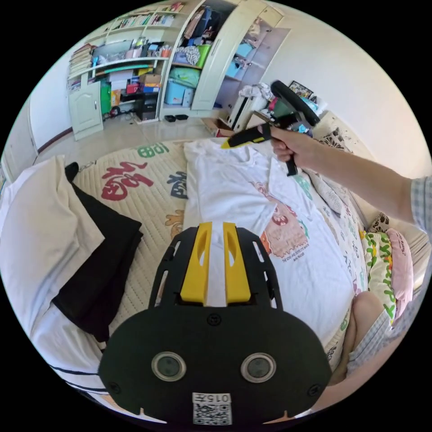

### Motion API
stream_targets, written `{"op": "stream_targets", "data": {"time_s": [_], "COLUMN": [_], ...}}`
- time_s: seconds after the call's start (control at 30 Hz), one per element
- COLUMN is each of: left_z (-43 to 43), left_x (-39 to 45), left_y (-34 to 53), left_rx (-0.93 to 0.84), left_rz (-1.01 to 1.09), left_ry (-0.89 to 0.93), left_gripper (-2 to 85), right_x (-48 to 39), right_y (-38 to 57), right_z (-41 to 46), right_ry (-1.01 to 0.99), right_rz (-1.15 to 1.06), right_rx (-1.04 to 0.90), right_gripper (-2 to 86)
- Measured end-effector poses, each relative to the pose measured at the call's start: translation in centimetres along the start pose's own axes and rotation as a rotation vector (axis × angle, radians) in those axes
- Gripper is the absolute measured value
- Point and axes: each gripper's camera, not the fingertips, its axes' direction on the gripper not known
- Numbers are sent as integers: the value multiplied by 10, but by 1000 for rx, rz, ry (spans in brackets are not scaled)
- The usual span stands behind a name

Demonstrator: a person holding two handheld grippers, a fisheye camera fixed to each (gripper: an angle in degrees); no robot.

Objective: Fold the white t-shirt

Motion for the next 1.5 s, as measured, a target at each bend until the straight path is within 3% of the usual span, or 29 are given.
{"op": "stream_targets", "data": {"time_s": [0.1,0.27,0.53,0.67,0.8,0.97,1.07,1.13,1.2,1.3,1.5], "left_z": [22,30,42,32,35,65,67,64,51,51,122], "left_x": [-1,0,8,19,48,65,64,59,48,41,37], "left_y": [-8,-15,-29,-35,-42,-42,-50,-61,-90,-147,-250], "left_rx": [-56,-39,-32,-20,-48,-151,-185,-185,-49,88,-71], "left_rz": [-8,-28,-22,14,119,189,195,195,182,213,193], "left_ry": [-12,-27,-49,-51,56,7,52,114,172,56,-67], "left_gripper": [39,19,20,40,39,30,32,39,58,98,105], "right_x": [6,15,29,18,-3,-17,-10,7,39,73,92], "right_y": [-26,-29,-6,42,115,181,196,204,208,206,195], "right_z": [23,19,-5,-41,-58,-48,-67,-89,-118,-138,-131], "right_ry": [1,-65,-60,-129,-55,109,19,-12,35,135,215], "right_rz": [68,123,161,74,-51,-114,-76,-19,98,170,285], "right_rx": [-90,-76,-48,-11,-138,-258,-235,-136,-17,71,32], "right_gripper": [60,5,41,57,45,-2,3,20,55,116,135]}}
